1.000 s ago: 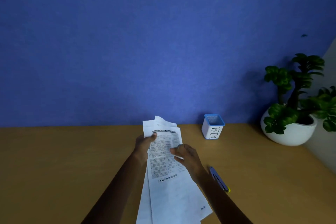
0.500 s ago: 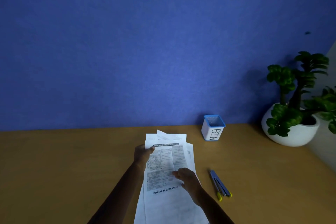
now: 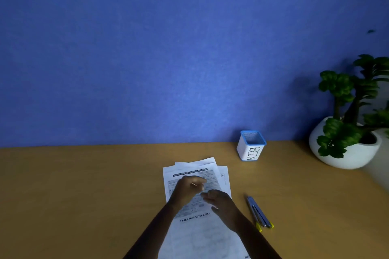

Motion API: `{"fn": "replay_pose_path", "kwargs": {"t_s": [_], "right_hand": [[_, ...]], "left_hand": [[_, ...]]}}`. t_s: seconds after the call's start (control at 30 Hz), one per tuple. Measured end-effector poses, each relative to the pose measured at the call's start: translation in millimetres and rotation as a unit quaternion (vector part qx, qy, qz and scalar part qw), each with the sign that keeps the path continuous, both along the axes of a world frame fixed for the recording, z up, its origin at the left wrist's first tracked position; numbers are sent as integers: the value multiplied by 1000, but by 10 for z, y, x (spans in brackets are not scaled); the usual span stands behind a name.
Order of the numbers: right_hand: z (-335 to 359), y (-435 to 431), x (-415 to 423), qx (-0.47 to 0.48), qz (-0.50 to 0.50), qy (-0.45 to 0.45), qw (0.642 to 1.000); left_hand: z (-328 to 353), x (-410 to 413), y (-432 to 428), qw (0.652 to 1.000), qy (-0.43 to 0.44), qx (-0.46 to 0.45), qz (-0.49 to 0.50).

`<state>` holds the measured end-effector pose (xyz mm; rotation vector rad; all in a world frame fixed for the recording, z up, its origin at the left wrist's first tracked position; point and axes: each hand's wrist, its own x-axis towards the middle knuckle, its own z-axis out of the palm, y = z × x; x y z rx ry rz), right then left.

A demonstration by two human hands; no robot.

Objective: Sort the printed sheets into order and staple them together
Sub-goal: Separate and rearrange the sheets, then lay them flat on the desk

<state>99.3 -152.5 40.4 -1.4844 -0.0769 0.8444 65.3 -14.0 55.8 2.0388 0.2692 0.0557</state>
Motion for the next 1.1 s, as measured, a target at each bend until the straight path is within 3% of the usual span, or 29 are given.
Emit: {"fn": "replay_pose_path", "kwargs": {"t_s": [0.37,0.6,0.87,1.1], "right_hand": [[122,-3,147,0,45,75,996],[193,-44,185,27,-5,88,996],[205,-58,128,78,-43,129,988],[245,-60,135,41,-41,83,995]], "left_hand": [[-39,-56,-135,996,-84,-15,21],[-2,-84,-154,987,-142,16,72],[-33,-95,-222,987,-136,20,82],[-10,-88,-215,987,-134,33,80]]}}
